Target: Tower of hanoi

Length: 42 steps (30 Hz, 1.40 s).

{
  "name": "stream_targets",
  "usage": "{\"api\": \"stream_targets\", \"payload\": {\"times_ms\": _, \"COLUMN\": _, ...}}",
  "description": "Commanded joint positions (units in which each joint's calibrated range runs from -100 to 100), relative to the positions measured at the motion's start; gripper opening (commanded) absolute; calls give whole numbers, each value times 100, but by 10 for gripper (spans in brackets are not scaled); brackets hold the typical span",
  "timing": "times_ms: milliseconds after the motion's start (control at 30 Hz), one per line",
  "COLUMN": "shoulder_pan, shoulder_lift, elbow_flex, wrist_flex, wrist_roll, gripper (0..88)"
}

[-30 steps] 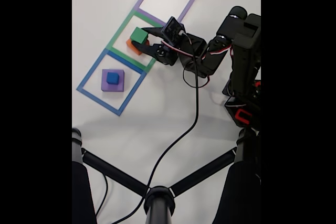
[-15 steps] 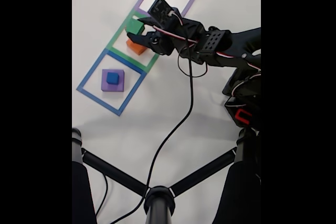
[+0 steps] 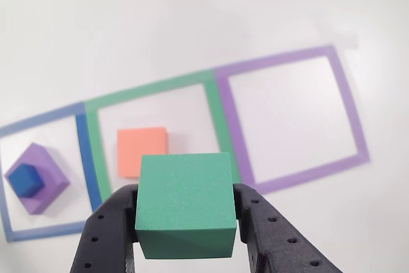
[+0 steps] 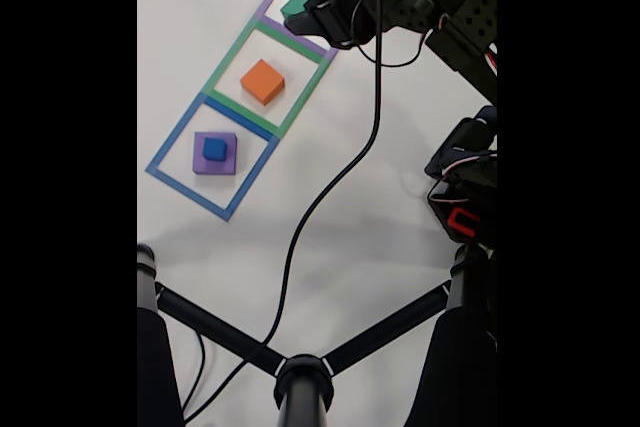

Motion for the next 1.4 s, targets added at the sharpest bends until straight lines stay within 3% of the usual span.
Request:
{"api": "stream_targets", "payload": {"times_ms": 0, "shoulder_pan": 201, "shoulder_lift": -20, "elbow_flex": -1696, "wrist_flex": 1246, "wrist_roll": -437, "gripper": 65}}
{"api": "stream_targets", "payload": {"times_ms": 100, "shoulder_pan": 377, "shoulder_lift": 4, "elbow_flex": -2241, "wrist_flex": 1756, "wrist_roll": -676, "gripper": 66}}
{"api": "stream_targets", "payload": {"times_ms": 400, "shoulder_pan": 888, "shoulder_lift": -397, "elbow_flex": -1623, "wrist_flex": 1869, "wrist_roll": -529, "gripper": 67}}
{"api": "stream_targets", "payload": {"times_ms": 500, "shoulder_pan": 1048, "shoulder_lift": -597, "elbow_flex": -642, "wrist_flex": 922, "wrist_roll": -547, "gripper": 69}}
{"api": "stream_targets", "payload": {"times_ms": 833, "shoulder_pan": 1658, "shoulder_lift": -718, "elbow_flex": 2847, "wrist_flex": -2736, "wrist_roll": 1107, "gripper": 70}}
{"api": "stream_targets", "payload": {"times_ms": 1100, "shoulder_pan": 1757, "shoulder_lift": 436, "elbow_flex": 4592, "wrist_flex": -6209, "wrist_roll": 1163, "gripper": 71}}
{"api": "stream_targets", "payload": {"times_ms": 1367, "shoulder_pan": 1726, "shoulder_lift": 2608, "elbow_flex": 4955, "wrist_flex": -9382, "wrist_roll": 1163, "gripper": 72}}
